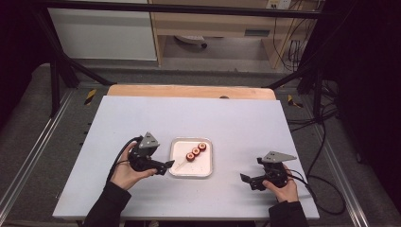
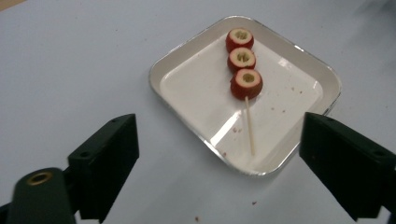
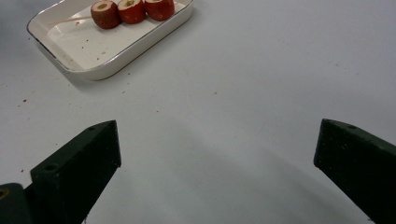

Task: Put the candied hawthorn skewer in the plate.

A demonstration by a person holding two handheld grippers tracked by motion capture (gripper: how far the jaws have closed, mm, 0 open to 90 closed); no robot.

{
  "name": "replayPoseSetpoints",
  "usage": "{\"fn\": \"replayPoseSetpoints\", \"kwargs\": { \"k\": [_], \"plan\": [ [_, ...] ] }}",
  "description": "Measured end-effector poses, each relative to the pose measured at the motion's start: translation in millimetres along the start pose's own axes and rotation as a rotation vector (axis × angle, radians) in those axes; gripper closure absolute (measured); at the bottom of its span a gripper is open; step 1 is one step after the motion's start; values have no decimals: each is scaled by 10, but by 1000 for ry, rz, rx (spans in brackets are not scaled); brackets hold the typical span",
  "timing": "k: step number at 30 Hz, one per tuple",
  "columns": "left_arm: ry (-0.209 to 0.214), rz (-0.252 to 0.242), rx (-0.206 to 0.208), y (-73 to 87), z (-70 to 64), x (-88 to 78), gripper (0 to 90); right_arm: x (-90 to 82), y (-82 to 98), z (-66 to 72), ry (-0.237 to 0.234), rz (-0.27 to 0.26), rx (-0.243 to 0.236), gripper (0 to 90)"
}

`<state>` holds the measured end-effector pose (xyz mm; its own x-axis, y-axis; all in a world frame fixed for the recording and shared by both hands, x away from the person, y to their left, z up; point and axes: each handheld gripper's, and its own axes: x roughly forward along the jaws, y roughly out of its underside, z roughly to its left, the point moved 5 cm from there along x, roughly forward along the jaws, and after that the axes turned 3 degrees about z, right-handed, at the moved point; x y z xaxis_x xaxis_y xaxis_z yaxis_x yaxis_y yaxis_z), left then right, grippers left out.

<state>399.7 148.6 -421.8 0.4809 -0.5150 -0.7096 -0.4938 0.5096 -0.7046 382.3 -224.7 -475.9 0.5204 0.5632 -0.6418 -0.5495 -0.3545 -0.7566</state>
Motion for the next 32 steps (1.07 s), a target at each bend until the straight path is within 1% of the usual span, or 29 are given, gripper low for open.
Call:
{"fn": "replayPoseSetpoints", "kwargs": {
  "k": [2,3,5,7,11,14,17,19,23,24,25,27,28,30,32],
  "plan": [
    [-16,-9,-9,99,45,-41,85,-1,0,-2,1,0,1,11],
    [-19,-12,-7,134,66,-59,82,-1,-1,-2,1,0,1,11],
    [-32,-25,-19,231,119,-102,74,-1,-1,-3,1,0,1,10],
    [-34,-31,-27,346,173,-143,74,-2,2,1,0,1,2,9],
    [-56,-58,-65,601,306,-233,74,-8,4,0,-2,2,-3,7],
    [-83,-71,-100,798,410,-290,74,-7,10,5,-5,8,-1,7],
    [-86,-79,-126,929,466,-319,74,7,19,12,-8,15,-4,6],
    [-85,-79,-126,1018,489,-334,74,13,28,15,-8,23,-7,6],
    [-75,-107,-146,1128,515,-335,74,15,44,26,-11,30,-4,6],
    [-73,-106,-148,1147,523,-330,75,18,47,30,-12,31,-3,6],
    [-69,-88,-152,1166,530,-315,75,20,50,29,-13,34,-7,6],
    [-84,-86,-146,1167,548,-319,75,28,53,35,-14,36,-5,6],
    [-77,-85,-143,1163,545,-323,75,28,55,35,-13,40,-7,6],
    [-76,-93,-136,1153,536,-328,75,26,53,34,-14,38,-8,6],
    [-72,-86,-132,1152,531,-325,75,26,53,31,-13,39,-10,6]
  ]
}}
